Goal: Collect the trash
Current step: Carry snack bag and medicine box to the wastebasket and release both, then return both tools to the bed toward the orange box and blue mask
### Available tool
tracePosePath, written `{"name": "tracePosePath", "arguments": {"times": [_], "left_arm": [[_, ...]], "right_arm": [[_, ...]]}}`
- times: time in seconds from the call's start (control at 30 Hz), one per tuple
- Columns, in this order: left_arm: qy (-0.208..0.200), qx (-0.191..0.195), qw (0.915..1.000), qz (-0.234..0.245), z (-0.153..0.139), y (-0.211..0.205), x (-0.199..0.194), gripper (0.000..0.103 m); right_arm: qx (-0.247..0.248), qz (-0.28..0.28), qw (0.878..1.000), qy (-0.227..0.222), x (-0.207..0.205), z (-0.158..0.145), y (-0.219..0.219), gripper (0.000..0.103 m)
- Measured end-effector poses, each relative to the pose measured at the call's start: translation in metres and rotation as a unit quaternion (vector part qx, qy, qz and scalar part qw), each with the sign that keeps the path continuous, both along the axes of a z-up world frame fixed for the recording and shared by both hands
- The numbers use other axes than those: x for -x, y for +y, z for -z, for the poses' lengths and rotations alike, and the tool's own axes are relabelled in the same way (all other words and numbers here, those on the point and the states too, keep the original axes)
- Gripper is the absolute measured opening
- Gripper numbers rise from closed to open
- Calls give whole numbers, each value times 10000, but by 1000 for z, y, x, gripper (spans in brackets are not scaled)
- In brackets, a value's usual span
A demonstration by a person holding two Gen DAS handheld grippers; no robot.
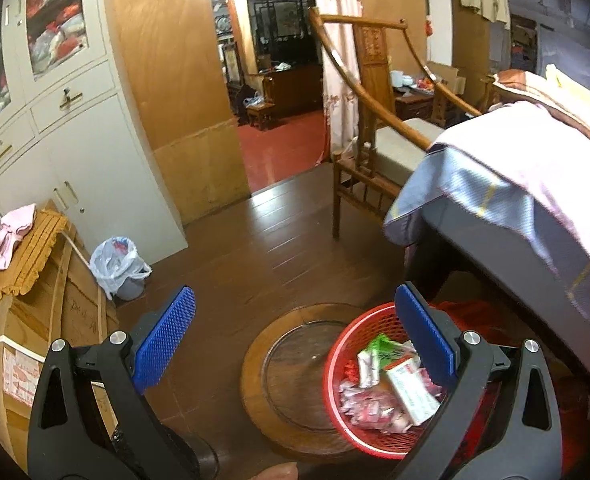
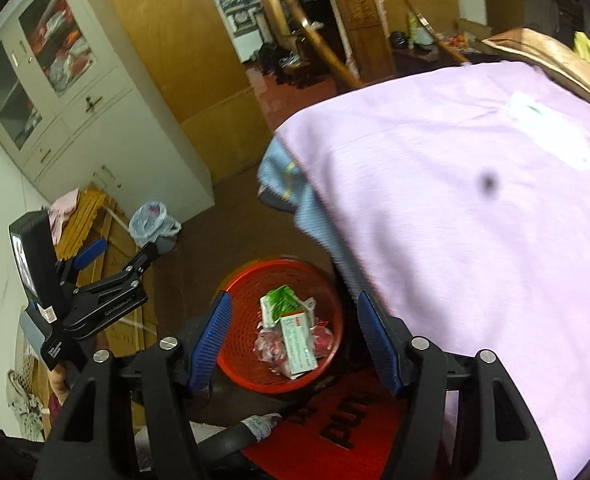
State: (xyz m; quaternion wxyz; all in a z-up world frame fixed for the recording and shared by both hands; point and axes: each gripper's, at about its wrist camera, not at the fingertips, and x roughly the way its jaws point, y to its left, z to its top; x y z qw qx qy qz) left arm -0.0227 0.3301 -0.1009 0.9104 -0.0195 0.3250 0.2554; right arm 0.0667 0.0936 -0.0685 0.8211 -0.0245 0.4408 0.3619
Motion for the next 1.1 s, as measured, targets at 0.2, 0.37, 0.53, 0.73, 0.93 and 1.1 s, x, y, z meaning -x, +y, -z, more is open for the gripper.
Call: {"name": "tracePosePath", "arguments": {"times": [0.2,0.37,0.53,0.73,0.93,1.1], "left_arm": [[-83,-111,9995,287,-20,-36,3,96],[-201,-290,9974,626,-40,-77,7,96],[-326,-522,9926,1051,-57,-128,13,96],[-526,-853,9822,1590,-68,-197,22,96],[-702,-1089,9662,2226,-75,-269,28,96],[-786,-1361,9520,2628,-74,-315,26,96]], "right_arm": [[-341,376,9985,-217,7,-17,-55,66],[-639,658,9947,-458,23,-31,-100,68],[-985,1015,9873,-718,39,-46,-157,70],[-1393,1553,9732,-964,60,-53,-229,73],[-1733,2140,9549,-1112,82,-50,-298,80],[-1893,2556,9410,-1158,95,-40,-349,82]]}}
